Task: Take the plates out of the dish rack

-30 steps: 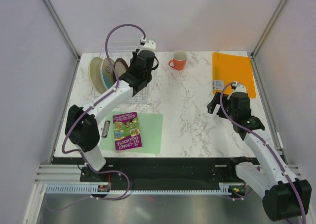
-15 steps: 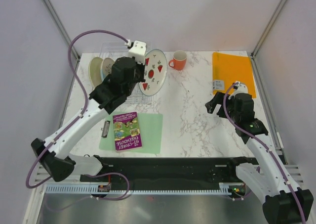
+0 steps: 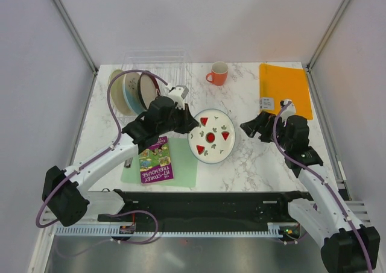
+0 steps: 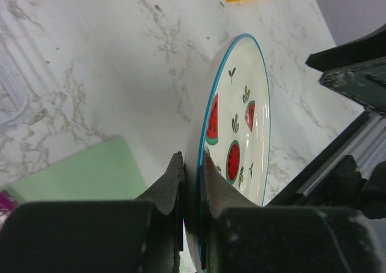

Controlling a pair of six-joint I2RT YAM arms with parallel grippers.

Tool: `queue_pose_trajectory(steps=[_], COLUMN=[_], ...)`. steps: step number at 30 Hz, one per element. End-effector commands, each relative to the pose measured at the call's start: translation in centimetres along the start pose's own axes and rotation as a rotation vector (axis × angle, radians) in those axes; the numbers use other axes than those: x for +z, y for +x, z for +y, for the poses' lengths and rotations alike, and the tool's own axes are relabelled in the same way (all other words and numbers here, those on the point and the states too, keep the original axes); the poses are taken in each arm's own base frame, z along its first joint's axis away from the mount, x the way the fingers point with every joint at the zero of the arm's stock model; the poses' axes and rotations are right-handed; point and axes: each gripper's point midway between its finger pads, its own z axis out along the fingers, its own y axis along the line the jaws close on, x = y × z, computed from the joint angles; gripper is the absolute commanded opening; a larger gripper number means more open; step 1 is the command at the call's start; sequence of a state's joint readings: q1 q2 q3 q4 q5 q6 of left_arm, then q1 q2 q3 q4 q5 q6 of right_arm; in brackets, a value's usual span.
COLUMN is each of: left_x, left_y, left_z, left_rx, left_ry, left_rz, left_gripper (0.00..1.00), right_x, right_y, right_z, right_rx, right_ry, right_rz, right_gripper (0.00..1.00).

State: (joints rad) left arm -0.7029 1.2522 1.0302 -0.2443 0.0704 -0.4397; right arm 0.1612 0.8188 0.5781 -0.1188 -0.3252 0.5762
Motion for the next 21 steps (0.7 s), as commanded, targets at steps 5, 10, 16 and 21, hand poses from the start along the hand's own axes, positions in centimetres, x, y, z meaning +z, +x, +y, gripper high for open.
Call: queue_pose_trajectory(steps=[5, 10, 16, 21], left_x=[-1.6, -0.6, 0.8, 1.9], left_y=[-7.5, -6.9, -6.2, -6.1], left_z=[-7.5, -7.9, -7.8, -7.3], left_rx=[-0.153, -0.189, -0.227, -0.225], left_ry=[0.343, 0.387, 0.415, 0.395], left_rz=[-0.263, -0.247, -0.25, -0.239], left_gripper=[0.02, 0.02, 0.02, 0.02], right_x=[0.8, 1.0, 1.2, 1.2], right_y=[1.1, 1.6, 2.9, 2.9], right_z=[1.1, 2.4, 4.0, 3.8], right_rx=[0.038, 0.059, 0.113, 0.156], right_ry=[-0.101, -0.194, -0.321, -0.31], right_rz=[0.029, 0.044, 0.104, 0.097], right_gripper=[0.98, 0.97, 0.49, 0.0])
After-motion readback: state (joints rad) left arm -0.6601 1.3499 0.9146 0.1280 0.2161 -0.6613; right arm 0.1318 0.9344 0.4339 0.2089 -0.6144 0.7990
